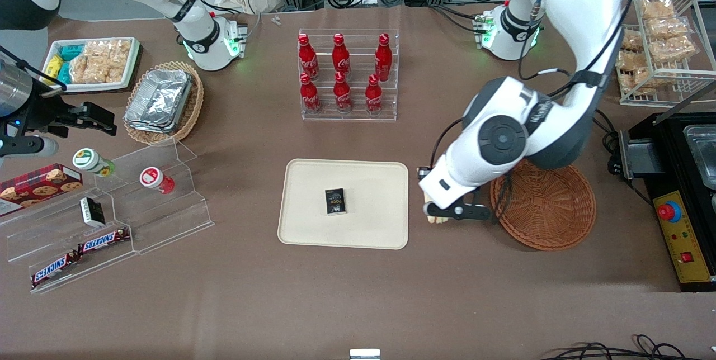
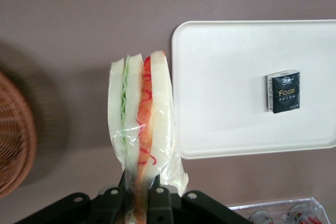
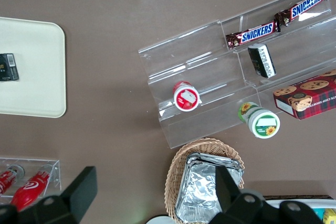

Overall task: Place sandwich from basket to tray
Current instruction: 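Carry the sandwich over to the cream tray beside the tissue pack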

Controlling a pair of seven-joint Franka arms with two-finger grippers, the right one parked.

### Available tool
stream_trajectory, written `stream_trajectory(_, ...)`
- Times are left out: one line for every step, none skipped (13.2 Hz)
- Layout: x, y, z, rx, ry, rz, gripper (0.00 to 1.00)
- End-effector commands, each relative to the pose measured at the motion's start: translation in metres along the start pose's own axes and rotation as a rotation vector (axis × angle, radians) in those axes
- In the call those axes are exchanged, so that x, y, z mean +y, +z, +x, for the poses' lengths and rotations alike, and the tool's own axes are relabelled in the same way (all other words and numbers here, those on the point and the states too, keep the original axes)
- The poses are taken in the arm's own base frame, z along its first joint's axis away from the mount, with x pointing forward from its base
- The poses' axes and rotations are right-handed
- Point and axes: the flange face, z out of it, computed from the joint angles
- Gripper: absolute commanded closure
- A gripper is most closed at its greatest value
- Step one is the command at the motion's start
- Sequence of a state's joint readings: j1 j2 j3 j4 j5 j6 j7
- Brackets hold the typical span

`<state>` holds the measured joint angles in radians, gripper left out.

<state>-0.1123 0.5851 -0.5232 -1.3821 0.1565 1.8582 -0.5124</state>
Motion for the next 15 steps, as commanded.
stream_trajectory(0.011, 0.027, 0.012, 0.037, 0.008, 0.009, 1.00)
stream_trajectory(0.012, 0.042, 0.016, 0.041, 0.001, 0.018, 1.00)
stream_trajectory(0.032, 0.057, 0.010, 0.042, 0.027, 0.028, 1.00)
stream_trajectory(0.047, 0.066, 0.005, 0.046, 0.047, 0.028, 1.00)
stream_trajectory(0.050, 0.076, 0.006, 0.043, 0.051, 0.023, 1.00)
stream_trajectory(0.052, 0.086, 0.007, 0.041, 0.053, 0.014, 1.00)
stream_trajectory(0.059, 0.096, 0.006, 0.039, 0.059, 0.004, 1.00)
stream_trajectory(0.060, 0.107, 0.008, 0.042, 0.049, 0.004, 1.00)
stream_trajectory(0.059, 0.119, 0.010, 0.043, 0.042, 0.008, 1.00)
stream_trajectory(0.059, 0.129, 0.011, 0.038, 0.041, 0.011, 1.00)
stream_trajectory(0.062, 0.138, 0.010, 0.038, 0.044, 0.006, 1.00)
stream_trajectory(0.065, 0.144, 0.010, 0.040, 0.049, -0.001, 1.00)
stream_trajectory(0.064, 0.151, 0.011, 0.032, 0.047, -0.001, 1.00)
stream_trajectory(0.065, 0.154, 0.010, 0.029, 0.046, 0.000, 1.00)
stream_trajectory(0.065, 0.154, 0.010, 0.028, 0.045, -0.001, 0.94)
